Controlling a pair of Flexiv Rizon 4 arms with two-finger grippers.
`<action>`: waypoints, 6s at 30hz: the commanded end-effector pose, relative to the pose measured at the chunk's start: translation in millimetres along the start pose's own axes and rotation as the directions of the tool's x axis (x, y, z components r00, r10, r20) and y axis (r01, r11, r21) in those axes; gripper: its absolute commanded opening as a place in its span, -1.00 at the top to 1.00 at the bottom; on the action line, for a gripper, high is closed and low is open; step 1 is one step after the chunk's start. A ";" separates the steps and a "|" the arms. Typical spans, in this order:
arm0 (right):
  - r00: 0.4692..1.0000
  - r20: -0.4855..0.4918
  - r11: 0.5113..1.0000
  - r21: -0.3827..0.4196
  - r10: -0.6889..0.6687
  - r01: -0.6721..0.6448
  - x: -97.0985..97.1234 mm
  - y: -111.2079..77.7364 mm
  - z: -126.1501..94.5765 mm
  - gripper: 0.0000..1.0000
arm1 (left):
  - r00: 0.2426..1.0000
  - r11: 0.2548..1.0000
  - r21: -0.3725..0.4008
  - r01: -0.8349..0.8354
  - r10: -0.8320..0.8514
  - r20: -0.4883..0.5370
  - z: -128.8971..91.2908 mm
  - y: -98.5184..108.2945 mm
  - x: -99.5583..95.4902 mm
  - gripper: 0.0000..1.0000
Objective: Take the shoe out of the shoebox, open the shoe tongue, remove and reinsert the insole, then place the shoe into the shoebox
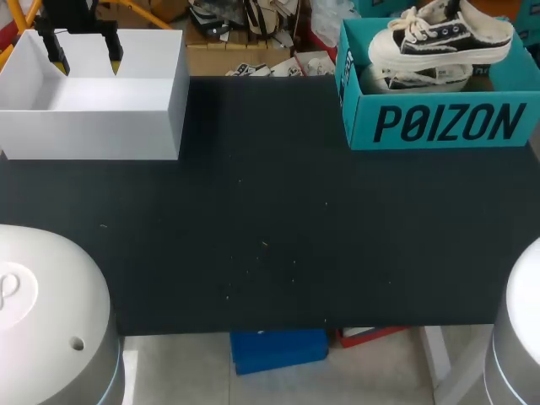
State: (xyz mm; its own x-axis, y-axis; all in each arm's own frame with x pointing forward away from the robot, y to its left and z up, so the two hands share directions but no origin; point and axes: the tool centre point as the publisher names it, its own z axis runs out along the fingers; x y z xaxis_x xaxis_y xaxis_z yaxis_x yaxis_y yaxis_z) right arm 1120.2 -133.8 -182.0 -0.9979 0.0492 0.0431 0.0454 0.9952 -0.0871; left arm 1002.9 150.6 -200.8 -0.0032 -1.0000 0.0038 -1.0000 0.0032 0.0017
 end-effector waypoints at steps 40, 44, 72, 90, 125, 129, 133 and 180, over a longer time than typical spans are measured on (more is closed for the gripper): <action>0.996 0.080 0.988 -0.144 -0.044 0.055 221.5 312.5 40.2 1.00 | 1.000 1.000 -0.002 0.002 -0.002 0.003 -0.7 0.5 0.4 -1.00; 0.996 0.064 0.983 -0.166 -0.069 0.079 231.6 340.9 53.3 1.00 | 1.000 1.000 -0.002 0.002 -0.002 0.003 -0.7 0.5 0.4 -1.00; 0.986 0.011 0.961 -0.221 -0.166 0.164 252.5 392.1 146.3 1.00 | 1.000 1.000 -0.002 0.002 -0.002 0.003 -0.7 0.5 0.4 -1.00; 0.984 -0.053 0.962 -0.225 -0.170 0.154 246.8 393.7 183.8 1.00 | 1.000 1.000 -0.002 0.002 -0.002 0.003 -0.7 0.5 0.4 -1.00; 0.997 0.017 0.962 -0.260 -0.080 0.081 264.7 370.4 117.8 -1.00 | 1.000 1.000 -0.002 0.002 -0.002 0.003 -0.7 0.5 0.4 -1.00; 0.997 0.049 0.942 -0.326 -0.064 0.077 268.7 366.1 108.5 -1.00 | 1.000 1.000 -0.002 0.002 -0.002 0.003 -0.7 0.5 0.4 -1.00; 0.996 0.064 0.923 -0.376 -0.060 0.080 271.7 362.7 104.9 -1.00 | 1.000 1.000 -0.002 0.002 -0.002 0.003 -0.7 0.5 0.4 -1.00; 0.989 0.091 0.899 -0.414 -0.118 0.145 272.5 326.4 90.4 -1.00 | 1.000 1.000 -0.002 0.002 -0.002 0.003 -0.7 0.5 0.4 -1.00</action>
State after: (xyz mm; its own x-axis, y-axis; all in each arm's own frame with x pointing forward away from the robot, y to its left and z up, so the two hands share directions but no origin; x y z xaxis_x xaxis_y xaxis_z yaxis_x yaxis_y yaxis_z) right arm 859.4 196.5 -288.4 -0.9963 -0.0769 -0.0385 -0.0854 0.9365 0.3401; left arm 1002.9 150.7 -200.8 -0.0030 -1.0000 0.0037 -1.0000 0.0030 0.0017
